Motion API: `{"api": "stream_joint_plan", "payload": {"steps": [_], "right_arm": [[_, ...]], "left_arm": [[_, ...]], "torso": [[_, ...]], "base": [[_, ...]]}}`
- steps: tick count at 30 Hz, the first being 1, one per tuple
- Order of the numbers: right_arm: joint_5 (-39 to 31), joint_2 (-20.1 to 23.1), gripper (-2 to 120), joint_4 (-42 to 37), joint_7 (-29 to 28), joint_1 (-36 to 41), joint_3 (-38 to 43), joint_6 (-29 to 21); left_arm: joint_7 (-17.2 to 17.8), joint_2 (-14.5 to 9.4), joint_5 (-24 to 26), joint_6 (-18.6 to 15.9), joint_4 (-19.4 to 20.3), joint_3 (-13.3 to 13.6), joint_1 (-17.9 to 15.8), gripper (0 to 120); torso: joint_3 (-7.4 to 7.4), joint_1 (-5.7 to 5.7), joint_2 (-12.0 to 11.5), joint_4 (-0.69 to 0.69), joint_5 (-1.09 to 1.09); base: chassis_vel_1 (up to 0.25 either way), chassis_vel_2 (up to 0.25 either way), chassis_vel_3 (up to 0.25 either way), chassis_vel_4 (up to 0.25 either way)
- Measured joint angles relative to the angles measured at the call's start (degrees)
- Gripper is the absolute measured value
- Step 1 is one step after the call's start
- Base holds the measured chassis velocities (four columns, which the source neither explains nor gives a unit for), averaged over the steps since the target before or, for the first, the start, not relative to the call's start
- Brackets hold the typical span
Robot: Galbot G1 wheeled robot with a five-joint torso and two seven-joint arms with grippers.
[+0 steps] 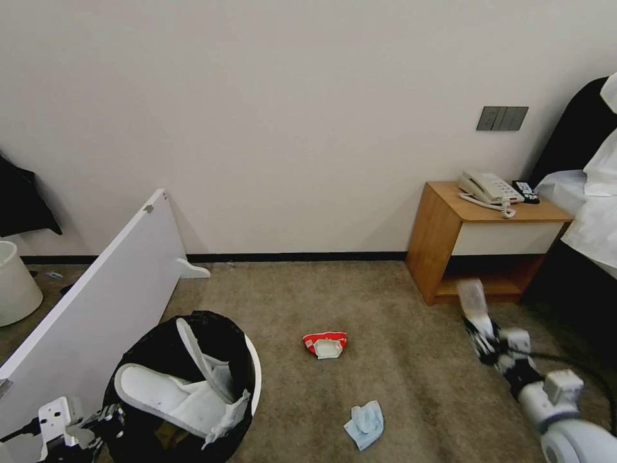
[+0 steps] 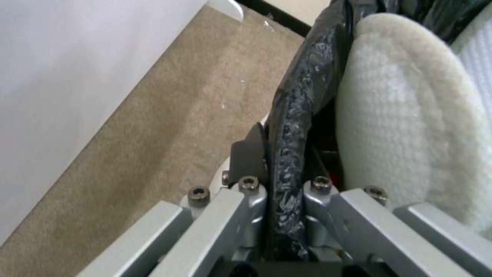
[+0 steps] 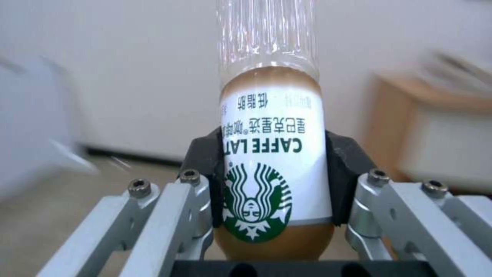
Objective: Pick up the trash bin, then pick up the garbage from the floor and place it into the trash bin.
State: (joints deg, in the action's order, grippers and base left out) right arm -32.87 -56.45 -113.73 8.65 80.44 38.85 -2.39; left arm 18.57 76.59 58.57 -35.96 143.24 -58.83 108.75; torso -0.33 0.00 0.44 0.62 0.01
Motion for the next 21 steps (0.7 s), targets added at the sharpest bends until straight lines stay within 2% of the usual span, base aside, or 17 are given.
{"api": "stream_joint_plan", "payload": {"steps": [1,3,5,7,9,11,12,13,15,17,18,21], "right_arm": [[0.00,0.00,35,0.00,0.00,0.00,0.00,0.00],[-6.59,3.53,35,-5.35,2.11,-2.85,-4.78,2.87],[-7.42,4.01,35,-5.74,2.48,-3.41,-5.53,3.44],[-14.15,7.27,35,-8.23,4.19,-9.25,-11.52,5.50],[-15.15,7.63,35,-8.53,4.32,-10.29,-12.52,5.61],[-19.50,8.94,35,-9.42,4.80,-17.29,-18.90,6.78],[-19.50,8.94,35,-9.42,4.80,-17.29,-18.90,6.78],[-21.61,9.08,35,-9.18,5.36,-23.50,-25.58,7.87],[-22.16,8.73,35,-8.22,6.25,-26.43,-28.51,8.33],[-22.82,6.49,35,-3.61,10.54,-35.91,-36.67,10.33],[-22.82,6.49,35,-3.61,10.54,-35.91,-36.67,10.33],[-24.79,1.61,35,0.44,11.85,-45.41,-47.70,11.10]], "left_arm": [[0.00,0.00,0.00,0.00,0.00,0.00,0.00,2],[0.19,-0.14,0.11,-0.06,0.00,-0.05,0.26,2],[0.23,-0.15,0.13,-0.07,0.00,-0.05,0.30,2],[0.63,-0.21,0.19,-0.22,0.00,0.08,0.40,2],[0.68,-0.22,0.18,-0.24,0.00,0.11,0.41,2],[0.98,-0.22,0.19,-0.35,0.00,0.17,0.45,2],[0.98,-0.22,0.19,-0.35,0.00,0.17,0.45,2],[1.16,-0.13,0.15,-0.43,0.00,0.18,0.48,2],[1.22,-0.03,0.13,-0.46,0.00,0.17,0.52,2],[1.38,0.32,-0.11,-0.52,-0.01,0.26,0.69,2],[1.38,0.32,-0.11,-0.52,-0.01,0.26,0.69,2],[1.49,0.38,-0.20,-0.59,0.00,0.30,0.85,2]], "torso": [[0.00,0.00,0.00,0.00,0.00],[0.00,0.00,0.00,-0.02,0.01],[0.00,0.00,0.00,-0.01,0.00],[0.00,0.00,0.00,0.01,0.00],[0.00,0.00,0.00,0.01,0.00],[0.00,0.00,0.00,0.00,0.01],[0.00,0.00,0.00,0.00,0.01],[-0.01,0.00,0.00,-0.04,0.00],[0.00,0.00,0.00,-0.01,0.00],[-0.01,0.00,0.00,0.03,0.00],[-0.01,0.00,0.00,0.03,0.00],[-0.01,0.00,0.00,-0.04,0.01]], "base": [[0.000,0.000,0.000,0.000],[0.000,0.000,0.000,0.000],[0.000,0.000,0.000,0.000],[0.000,0.000,0.000,0.000],[0.000,0.000,0.000,0.000],[0.000,0.000,0.000,0.000],[0.000,0.000,0.000,0.000],[0.000,0.000,0.000,0.000],[0.000,0.000,0.000,0.000],[0.000,0.000,0.000,0.000],[0.000,0.000,0.000,0.000],[0.000,0.000,0.000,0.000]]}}
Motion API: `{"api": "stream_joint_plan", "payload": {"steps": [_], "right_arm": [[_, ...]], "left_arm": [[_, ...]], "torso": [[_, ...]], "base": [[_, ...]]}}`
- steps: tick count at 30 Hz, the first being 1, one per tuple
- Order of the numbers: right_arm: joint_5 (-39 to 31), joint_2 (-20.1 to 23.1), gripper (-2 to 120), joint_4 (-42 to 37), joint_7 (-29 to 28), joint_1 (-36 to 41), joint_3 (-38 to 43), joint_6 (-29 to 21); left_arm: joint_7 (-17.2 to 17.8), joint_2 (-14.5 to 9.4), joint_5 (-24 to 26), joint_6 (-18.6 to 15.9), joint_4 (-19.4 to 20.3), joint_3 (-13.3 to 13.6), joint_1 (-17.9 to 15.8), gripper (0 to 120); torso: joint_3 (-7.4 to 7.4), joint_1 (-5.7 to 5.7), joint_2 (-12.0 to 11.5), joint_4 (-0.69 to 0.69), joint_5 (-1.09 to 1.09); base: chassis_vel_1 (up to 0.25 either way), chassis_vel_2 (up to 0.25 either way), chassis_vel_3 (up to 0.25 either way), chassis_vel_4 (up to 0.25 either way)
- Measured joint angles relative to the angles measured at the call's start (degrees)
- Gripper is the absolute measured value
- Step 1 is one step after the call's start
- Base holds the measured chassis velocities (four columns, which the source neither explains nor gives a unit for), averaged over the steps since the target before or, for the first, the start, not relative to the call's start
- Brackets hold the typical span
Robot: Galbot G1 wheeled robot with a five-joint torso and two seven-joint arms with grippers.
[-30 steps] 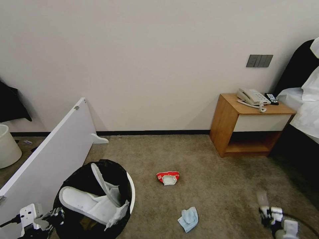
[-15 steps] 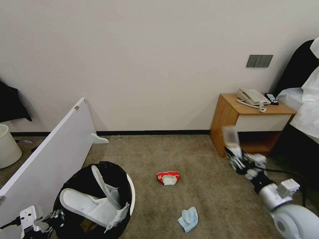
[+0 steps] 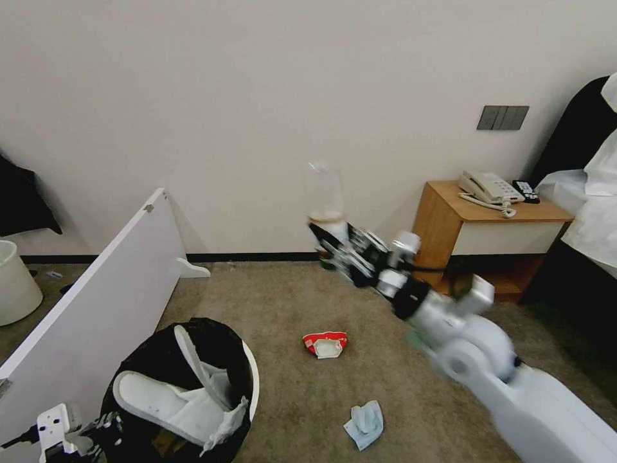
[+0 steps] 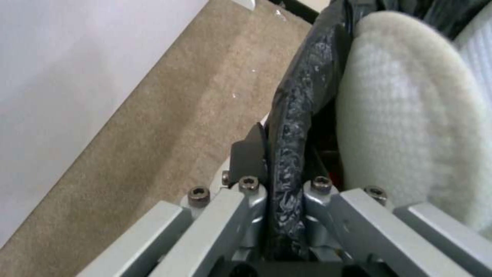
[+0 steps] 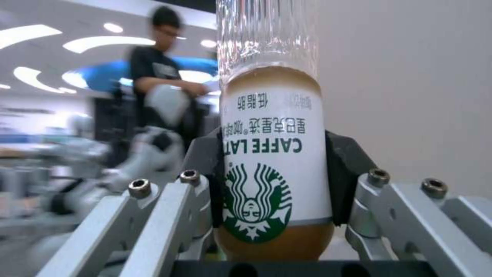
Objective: Pick up the trash bin, then pick up the garbage from the floor and place it into the trash bin.
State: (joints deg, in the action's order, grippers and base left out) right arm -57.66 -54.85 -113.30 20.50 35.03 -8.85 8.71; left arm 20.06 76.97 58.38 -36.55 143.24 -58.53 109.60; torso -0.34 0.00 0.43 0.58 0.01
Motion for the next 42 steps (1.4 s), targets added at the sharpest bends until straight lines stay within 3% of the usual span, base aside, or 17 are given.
{"api": "stream_joint_plan", "payload": {"steps": [7,16,42], "right_arm": [[-0.91,-5.61,35,1.93,-1.10,-5.96,-10.08,-0.55],[0.76,-7.92,35,3.04,-3.45,-7.44,-20.71,-1.24],[3.57,-6.25,35,6.07,-7.68,-5.75,-27.64,-5.41]], "left_arm": [[0.07,0.24,-0.06,-0.04,0.00,-0.04,0.25,2],[0.10,0.34,-0.23,-0.16,0.00,0.60,0.19,2],[0.14,-0.39,0.97,-0.35,0.00,0.06,0.95,2]], "torso": [[0.00,0.00,0.00,0.05,0.00],[0.01,0.00,0.00,0.02,0.00],[0.01,0.00,0.00,0.04,-0.01]], "base": [[0.000,0.000,0.000,0.000],[0.000,0.000,0.000,0.000],[0.000,0.000,0.000,0.000]]}}
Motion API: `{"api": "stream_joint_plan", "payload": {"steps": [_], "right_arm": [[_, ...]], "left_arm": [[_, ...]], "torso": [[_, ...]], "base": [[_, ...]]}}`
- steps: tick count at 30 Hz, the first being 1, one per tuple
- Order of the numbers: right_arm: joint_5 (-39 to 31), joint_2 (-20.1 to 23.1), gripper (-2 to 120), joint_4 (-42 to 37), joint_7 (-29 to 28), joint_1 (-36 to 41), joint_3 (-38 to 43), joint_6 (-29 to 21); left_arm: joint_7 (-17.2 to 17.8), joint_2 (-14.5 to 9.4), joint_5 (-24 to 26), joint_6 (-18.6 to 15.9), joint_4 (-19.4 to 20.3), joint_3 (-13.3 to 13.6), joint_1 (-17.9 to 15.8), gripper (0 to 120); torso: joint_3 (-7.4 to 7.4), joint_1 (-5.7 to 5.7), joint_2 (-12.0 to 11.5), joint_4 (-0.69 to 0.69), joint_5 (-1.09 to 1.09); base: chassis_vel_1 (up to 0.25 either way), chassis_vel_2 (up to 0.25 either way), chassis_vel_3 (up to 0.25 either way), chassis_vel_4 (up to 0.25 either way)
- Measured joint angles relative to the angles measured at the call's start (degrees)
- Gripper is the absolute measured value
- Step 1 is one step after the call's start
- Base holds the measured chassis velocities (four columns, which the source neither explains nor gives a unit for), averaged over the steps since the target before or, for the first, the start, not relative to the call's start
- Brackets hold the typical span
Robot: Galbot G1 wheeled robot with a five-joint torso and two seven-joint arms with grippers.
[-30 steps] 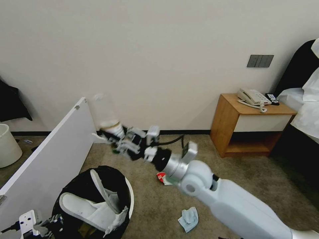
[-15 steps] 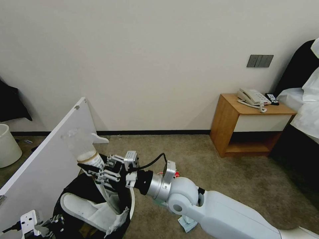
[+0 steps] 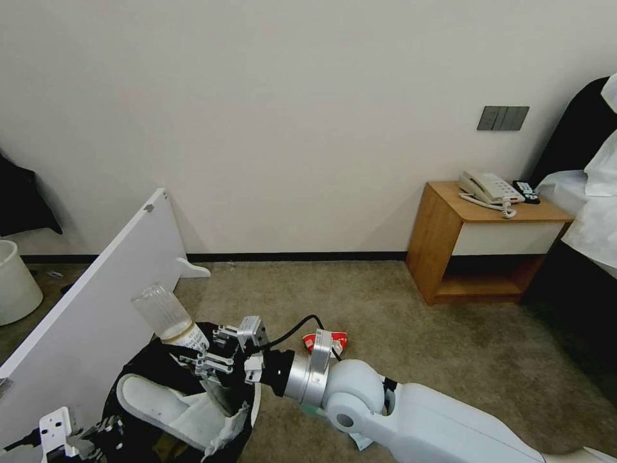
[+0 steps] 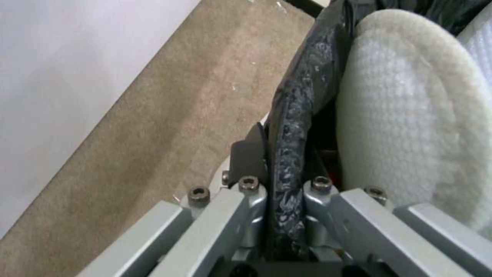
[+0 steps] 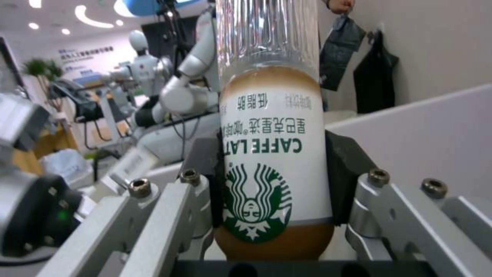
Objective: Pick up the trash bin, then pick up the garbage from the floor and place it into the trash bin.
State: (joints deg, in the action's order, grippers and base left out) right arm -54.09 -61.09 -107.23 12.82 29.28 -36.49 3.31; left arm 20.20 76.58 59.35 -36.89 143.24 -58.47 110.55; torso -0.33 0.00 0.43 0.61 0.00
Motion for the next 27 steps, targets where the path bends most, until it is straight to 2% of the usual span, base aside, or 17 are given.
{"api": "stream_joint_plan", "payload": {"steps": [7,11,19,24,27], "right_arm": [[0.48,-0.01,35,0.46,-0.12,0.97,-0.35,-0.47],[0.52,0.38,35,0.46,-0.12,1.56,-0.51,-0.54],[1.37,0.54,37,0.39,-0.35,2.22,-0.71,-0.72],[1.46,0.57,58,0.16,-1.09,2.34,-0.82,-0.91],[1.46,0.57,62,0.15,-1.09,2.34,-0.85,-0.91]], "left_arm": [[0.57,-0.19,0.90,-0.43,0.00,0.60,0.65,2],[2.49,-1.71,4.00,-1.32,0.00,0.51,1.22,2],[3.24,-2.33,5.28,-1.67,0.00,0.45,1.28,2],[3.25,-2.19,5.31,-1.71,0.00,0.88,1.15,2],[3.25,-2.16,5.31,-1.71,0.00,0.97,1.12,2]], "torso": [[0.00,0.00,0.00,0.00,0.00],[0.00,0.00,0.00,0.00,0.00],[0.00,0.01,0.00,0.00,0.00],[0.00,0.00,0.00,0.00,0.00],[0.00,0.01,0.00,0.00,0.00]], "base": [[0.000,0.000,0.000,0.000],[0.000,0.000,0.000,0.000],[0.000,0.000,0.000,0.000],[0.000,0.000,0.000,0.000],[0.000,0.000,0.000,0.000]]}}
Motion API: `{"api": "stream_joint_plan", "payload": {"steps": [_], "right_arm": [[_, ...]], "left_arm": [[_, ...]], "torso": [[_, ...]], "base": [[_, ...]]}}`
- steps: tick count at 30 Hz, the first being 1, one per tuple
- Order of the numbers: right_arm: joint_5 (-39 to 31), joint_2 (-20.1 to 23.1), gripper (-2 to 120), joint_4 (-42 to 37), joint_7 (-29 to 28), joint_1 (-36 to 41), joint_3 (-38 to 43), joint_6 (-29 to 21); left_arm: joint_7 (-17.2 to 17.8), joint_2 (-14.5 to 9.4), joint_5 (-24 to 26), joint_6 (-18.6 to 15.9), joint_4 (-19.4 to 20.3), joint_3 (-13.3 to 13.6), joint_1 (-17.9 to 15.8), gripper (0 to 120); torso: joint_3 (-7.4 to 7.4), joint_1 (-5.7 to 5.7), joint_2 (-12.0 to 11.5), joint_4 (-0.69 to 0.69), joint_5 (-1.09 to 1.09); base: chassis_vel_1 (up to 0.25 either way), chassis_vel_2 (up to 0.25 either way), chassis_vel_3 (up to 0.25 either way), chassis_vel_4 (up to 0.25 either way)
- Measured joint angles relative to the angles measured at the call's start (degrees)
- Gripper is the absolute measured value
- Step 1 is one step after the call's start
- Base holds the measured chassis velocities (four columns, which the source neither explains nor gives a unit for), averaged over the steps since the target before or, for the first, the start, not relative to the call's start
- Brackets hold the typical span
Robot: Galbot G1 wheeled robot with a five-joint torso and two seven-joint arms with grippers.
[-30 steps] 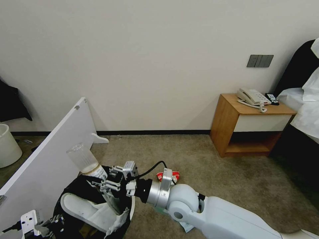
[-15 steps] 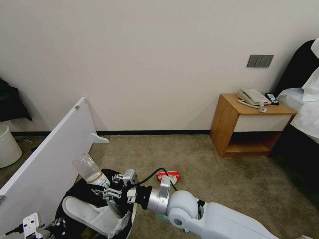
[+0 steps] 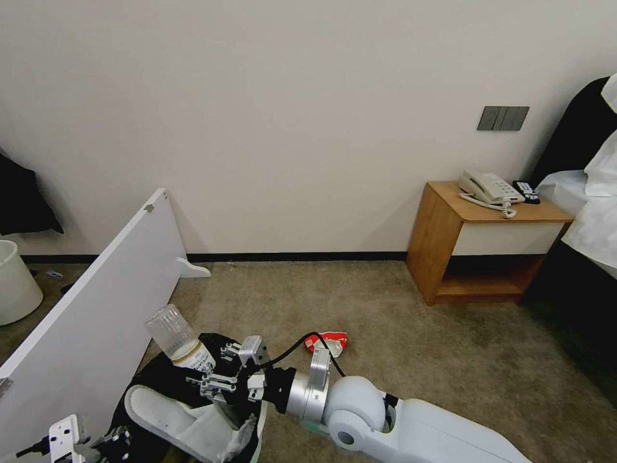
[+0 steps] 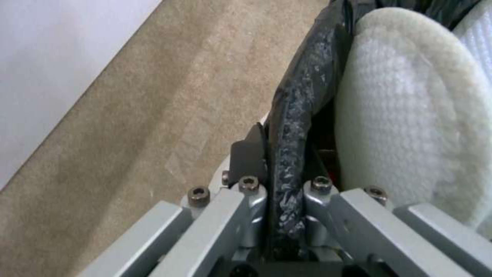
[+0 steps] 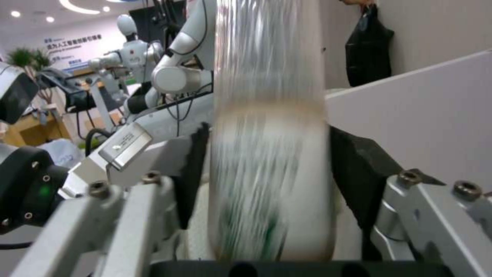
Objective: Pick up the trash bin, then pick up the garbage from the floor and place it into the trash bin.
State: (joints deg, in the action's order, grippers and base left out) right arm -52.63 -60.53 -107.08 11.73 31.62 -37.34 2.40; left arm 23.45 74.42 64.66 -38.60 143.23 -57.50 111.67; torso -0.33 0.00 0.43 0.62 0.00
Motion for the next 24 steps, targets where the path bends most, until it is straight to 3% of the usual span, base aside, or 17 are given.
{"api": "stream_joint_plan", "payload": {"steps": [2,8,9,24], "right_arm": [[0.13,0.00,75,0.07,-0.01,-0.01,-0.03,0.02],[0.16,0.00,89,0.15,0.06,-0.01,-0.11,0.08],[0.14,0.01,98,0.15,0.08,-0.01,-0.18,0.10],[-0.03,-0.38,100,0.27,0.27,-0.11,-0.52,0.21]], "left_arm": [[0.00,0.08,-0.06,0.00,0.00,0.34,-0.09,2],[0.00,0.12,-0.06,-0.01,0.00,0.45,-0.11,2],[0.00,0.10,-0.01,-0.01,0.00,0.45,-0.14,2],[0.00,-0.13,0.35,-0.01,0.00,0.33,-0.58,2]], "torso": [[0.00,0.00,0.00,0.00,0.00],[0.00,0.00,0.00,0.00,0.00],[0.00,0.00,0.00,0.00,0.00],[0.00,0.00,0.00,0.00,0.00]], "base": [[0.000,0.000,0.000,0.000],[0.000,0.000,0.000,0.000],[0.000,0.000,0.000,0.000],[0.000,0.000,0.000,0.000]]}}
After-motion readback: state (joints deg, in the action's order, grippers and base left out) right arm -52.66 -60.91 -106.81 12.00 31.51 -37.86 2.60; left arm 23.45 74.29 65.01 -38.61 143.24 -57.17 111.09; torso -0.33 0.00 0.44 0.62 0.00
